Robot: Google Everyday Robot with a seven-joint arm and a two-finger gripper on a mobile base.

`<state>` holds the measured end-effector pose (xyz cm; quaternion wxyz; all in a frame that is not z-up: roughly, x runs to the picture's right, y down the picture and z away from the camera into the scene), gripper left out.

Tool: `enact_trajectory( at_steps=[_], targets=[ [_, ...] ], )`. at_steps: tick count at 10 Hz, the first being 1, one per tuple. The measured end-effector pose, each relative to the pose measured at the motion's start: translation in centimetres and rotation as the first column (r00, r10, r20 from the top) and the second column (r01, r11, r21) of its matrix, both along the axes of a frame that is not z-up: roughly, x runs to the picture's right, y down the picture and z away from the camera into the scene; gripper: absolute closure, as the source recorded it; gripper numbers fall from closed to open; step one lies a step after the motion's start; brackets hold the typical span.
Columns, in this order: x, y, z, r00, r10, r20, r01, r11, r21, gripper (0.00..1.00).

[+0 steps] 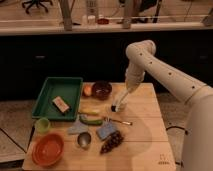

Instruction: Place brush in paper cup

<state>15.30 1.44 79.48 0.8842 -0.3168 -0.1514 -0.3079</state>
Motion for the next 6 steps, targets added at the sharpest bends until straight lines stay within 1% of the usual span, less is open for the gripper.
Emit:
enact_trajectory(
  at_steps=[2, 3, 6],
  targets=[
    [-0.8, -0.1, 0.6, 0.999, 0.016, 0.044, -0.015, 0.9996, -0.026, 1.00],
    [-0.7, -0.1, 0.9, 0.998, 0.031, 0.059, -0.028, 0.9989, -0.038, 1.00],
    [-0.6, -0.4, 1.7, 0.995, 0.055, 0.081, -0.050, 0.9969, -0.060, 1.00]
  ],
)
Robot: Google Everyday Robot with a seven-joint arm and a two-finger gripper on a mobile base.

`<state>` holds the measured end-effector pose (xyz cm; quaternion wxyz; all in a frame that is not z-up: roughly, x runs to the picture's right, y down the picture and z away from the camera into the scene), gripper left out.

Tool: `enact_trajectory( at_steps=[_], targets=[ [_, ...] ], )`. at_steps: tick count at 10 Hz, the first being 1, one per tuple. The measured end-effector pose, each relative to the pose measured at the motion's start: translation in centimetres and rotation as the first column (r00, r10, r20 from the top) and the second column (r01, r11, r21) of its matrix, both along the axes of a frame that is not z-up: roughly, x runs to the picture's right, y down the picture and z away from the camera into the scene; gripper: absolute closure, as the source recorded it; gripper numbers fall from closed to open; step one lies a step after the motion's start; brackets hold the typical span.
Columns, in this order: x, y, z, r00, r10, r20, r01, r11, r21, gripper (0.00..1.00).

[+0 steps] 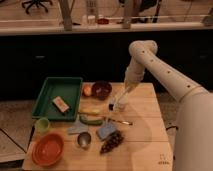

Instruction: Place brush in paper cup

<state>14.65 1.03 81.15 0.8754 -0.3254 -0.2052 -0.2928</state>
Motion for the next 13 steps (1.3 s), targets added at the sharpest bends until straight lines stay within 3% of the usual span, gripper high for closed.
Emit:
enact_trajectory(
  at_steps=[3, 6, 10, 11, 13],
  targets=[
    [0.4, 0.1, 1.0, 0.999, 0.033, 0.014, -0.033, 0.9993, -0.014, 1.00],
    [1.0, 0.2, 2.1, 0.993, 0.103, 0.057, -0.102, 0.9945, -0.022, 1.00],
    [1.1, 0.4, 2.7, 0.988, 0.130, 0.083, -0.126, 0.9908, -0.049, 1.00],
    [1.0, 0.5, 2.9, 0.988, 0.131, 0.085, -0.127, 0.9904, -0.056, 0.99],
    [0.9, 0.6, 3.1, 0.988, 0.131, 0.083, -0.126, 0.9897, -0.067, 0.84]
  ],
)
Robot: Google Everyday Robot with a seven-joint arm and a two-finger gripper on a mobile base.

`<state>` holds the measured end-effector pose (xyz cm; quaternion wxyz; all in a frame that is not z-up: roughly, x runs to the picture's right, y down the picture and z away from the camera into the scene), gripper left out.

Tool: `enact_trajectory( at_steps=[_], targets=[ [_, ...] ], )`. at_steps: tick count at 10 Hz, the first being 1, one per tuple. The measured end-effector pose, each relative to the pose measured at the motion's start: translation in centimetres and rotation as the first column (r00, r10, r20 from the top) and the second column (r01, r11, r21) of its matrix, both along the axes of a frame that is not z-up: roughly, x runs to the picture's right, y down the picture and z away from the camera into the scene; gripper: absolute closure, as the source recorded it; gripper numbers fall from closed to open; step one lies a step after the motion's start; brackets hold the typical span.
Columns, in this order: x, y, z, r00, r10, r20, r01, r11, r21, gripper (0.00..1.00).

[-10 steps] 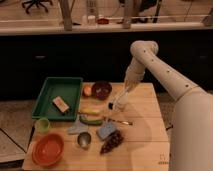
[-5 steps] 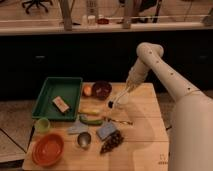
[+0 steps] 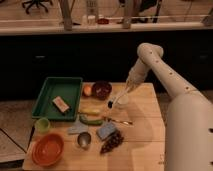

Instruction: Place brush in paper cup

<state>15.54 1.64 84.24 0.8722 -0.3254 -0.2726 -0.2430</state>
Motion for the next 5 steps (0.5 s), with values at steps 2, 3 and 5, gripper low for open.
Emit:
enact_trajectory(
  at_steps=[2, 3, 5],
  targets=[
    [-0.01, 0.19, 0.23, 1.000, 0.000, -0.003, 0.000, 0.9999, -0.013, 0.61],
    [0.04, 0.29, 0.33, 1.000, 0.001, -0.005, -0.001, 0.9998, -0.019, 0.52],
    [0.02, 0.43, 0.43, 1.000, 0.000, -0.001, 0.000, 0.9996, -0.027, 0.31]
  ],
)
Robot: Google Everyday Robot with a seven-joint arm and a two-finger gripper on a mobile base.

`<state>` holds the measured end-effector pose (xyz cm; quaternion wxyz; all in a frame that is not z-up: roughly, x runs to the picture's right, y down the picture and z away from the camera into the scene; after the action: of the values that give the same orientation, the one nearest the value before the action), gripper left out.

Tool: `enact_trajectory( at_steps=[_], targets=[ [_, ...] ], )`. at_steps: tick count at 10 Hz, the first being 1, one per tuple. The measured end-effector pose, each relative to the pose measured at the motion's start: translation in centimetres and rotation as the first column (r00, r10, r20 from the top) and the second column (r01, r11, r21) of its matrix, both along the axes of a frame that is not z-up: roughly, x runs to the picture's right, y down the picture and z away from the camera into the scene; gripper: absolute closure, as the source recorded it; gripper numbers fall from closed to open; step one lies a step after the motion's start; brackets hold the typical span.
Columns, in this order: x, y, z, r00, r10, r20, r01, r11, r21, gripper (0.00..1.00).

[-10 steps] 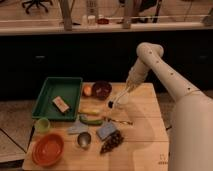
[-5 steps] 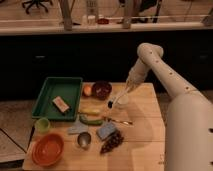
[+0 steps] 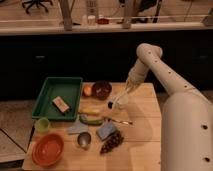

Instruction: Place brush in paper cup

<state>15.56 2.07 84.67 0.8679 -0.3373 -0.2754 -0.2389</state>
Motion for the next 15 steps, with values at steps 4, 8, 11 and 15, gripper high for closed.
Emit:
enact_trajectory(
  at_steps=[4, 8, 11, 15],
  targets=[
    [0.04, 0.06, -0.02, 1.000, -0.005, 0.013, 0.005, 1.0000, -0.002, 0.20],
    [-0.07, -0.02, 0.01, 1.000, -0.011, 0.027, 0.011, 0.9999, -0.001, 0.20],
    [0.07, 0.11, 0.04, 1.000, -0.012, 0.028, 0.012, 0.9999, -0.005, 0.20],
    [-0.22, 0.18, -0.06, 0.999, -0.015, 0.035, 0.015, 0.9999, -0.001, 0.20]
  ],
)
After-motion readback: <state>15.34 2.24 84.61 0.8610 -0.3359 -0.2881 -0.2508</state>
